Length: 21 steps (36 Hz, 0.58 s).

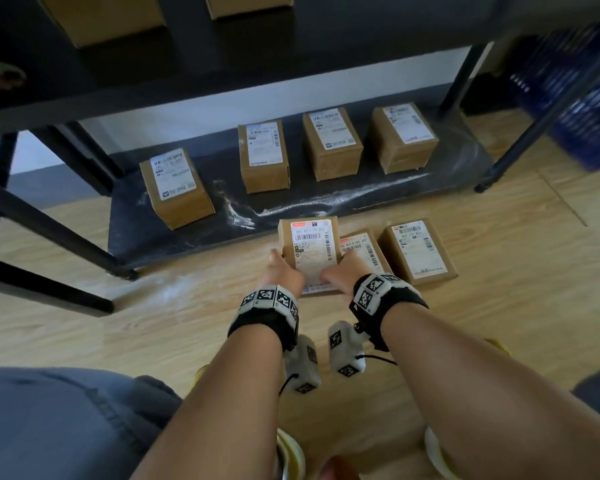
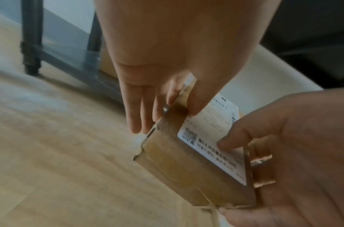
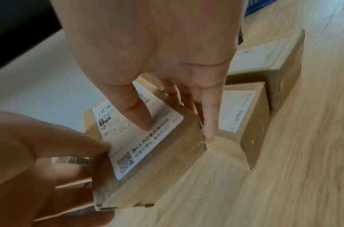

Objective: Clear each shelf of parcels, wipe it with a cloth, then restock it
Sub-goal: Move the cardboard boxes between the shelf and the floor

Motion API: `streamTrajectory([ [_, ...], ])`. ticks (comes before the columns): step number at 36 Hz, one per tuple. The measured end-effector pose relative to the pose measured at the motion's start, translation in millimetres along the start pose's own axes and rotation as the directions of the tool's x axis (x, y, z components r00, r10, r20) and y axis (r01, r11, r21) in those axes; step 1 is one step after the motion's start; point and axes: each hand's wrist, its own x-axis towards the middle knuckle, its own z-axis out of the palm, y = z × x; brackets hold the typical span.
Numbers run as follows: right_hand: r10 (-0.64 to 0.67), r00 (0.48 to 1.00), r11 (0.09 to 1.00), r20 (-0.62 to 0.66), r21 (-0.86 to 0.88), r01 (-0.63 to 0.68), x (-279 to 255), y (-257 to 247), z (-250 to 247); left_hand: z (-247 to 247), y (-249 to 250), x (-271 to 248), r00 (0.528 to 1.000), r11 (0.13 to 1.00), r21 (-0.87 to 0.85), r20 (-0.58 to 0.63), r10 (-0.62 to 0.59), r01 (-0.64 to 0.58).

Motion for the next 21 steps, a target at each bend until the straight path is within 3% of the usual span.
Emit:
streamTrajectory([
  [3,0.009,0.997,0.993,-0.083,0.121,0.001,-8,-1,-21,-8,26,-12,0.995,0.995,-0.012,0.013,0.103,-0.103],
  [11,0.054,0.941,0.899,-0.334,0.427,0.1,-47,11,-91,-11,112,-51,0.931,0.914,0.181,0.118,0.345,-0.362],
  [17,0.042,0.846,0.864,-0.531,0.445,0.236,-77,17,-151,-2,175,-77,0.862,0.855,0.137,0.169,0.477,-0.5],
  [21,0.017,0.756,0.85,-0.655,0.407,0.333,-97,10,-193,-2,218,-93,0.782,0.788,0.047,0.173,0.598,-0.613],
])
